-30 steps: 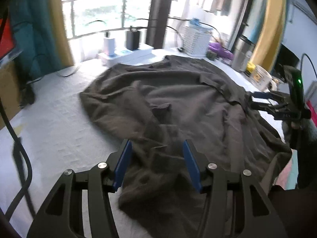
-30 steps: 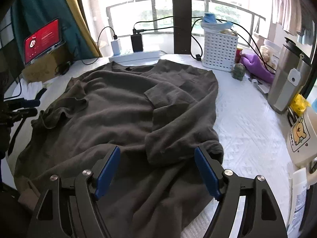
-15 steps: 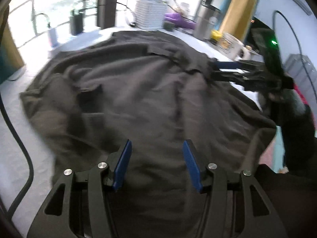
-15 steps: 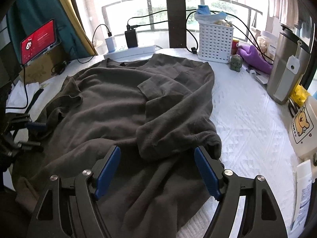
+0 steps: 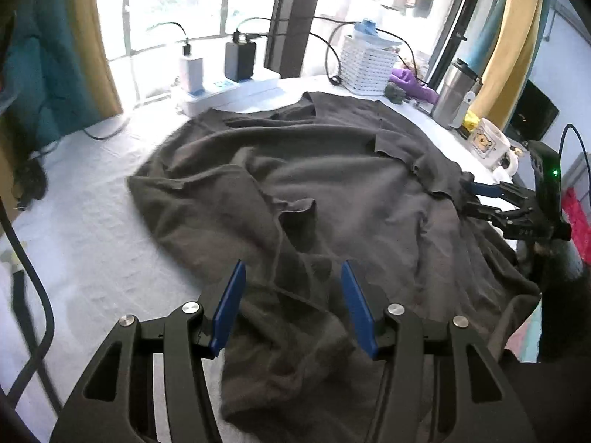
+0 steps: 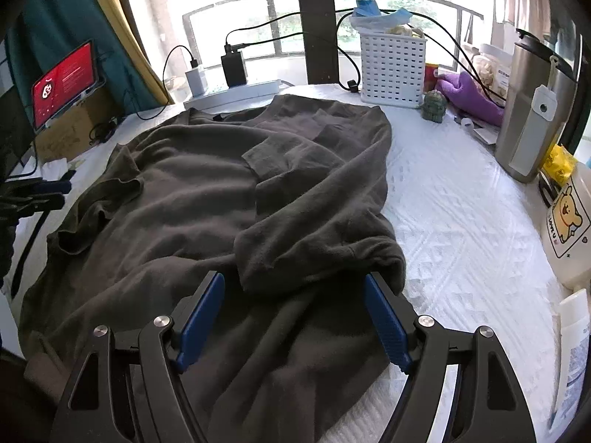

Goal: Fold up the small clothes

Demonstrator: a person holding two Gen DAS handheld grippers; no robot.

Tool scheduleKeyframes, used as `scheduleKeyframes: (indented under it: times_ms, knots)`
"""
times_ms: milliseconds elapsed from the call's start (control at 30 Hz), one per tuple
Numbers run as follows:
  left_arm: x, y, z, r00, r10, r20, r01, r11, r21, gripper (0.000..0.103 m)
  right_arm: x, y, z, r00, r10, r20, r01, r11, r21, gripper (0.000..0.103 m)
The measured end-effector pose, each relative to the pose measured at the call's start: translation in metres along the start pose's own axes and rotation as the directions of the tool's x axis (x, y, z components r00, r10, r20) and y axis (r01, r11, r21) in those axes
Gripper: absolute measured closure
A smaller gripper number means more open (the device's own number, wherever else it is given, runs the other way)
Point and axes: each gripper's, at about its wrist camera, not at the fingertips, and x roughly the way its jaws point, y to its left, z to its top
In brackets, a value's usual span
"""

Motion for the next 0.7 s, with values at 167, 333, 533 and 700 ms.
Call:
scheduleKeyframes:
  times_ms: [167,333,533,700]
  knots:
    - [0.029,-0.017,0.003,0.998,-0.039,-0.056,0.041,0.999,0.025,0.049,0.000,-0.001,0.000,1.000,-0.001,-0.001,0.001,1.000,0.001,0.024]
    - [0.038,-0.054,-0.003,0.989,-0.115,-0.094,0.125,0.986,0.107,0.049,0.001,-0.005,-0.004,1.000,-0.007,-0.006,0.007,1.000,0.013,0.024]
    - [0.028,-0.058,-0.005,0.993,-0.062,-0.102,0.077,0.984,0.158,0.049,0.001,-0.008,-0.004,1.000,-0.007,-0.006,0.007,1.000,0.021,0.024]
    - [0.010,-0.013,0.006,0.998,0.065,-0.022,-0.064,0.997,0.046,0.049,0.005,-0.010,-0.003,1.000,-0.012,-0.013,0.012,1.000,0.022,0.024]
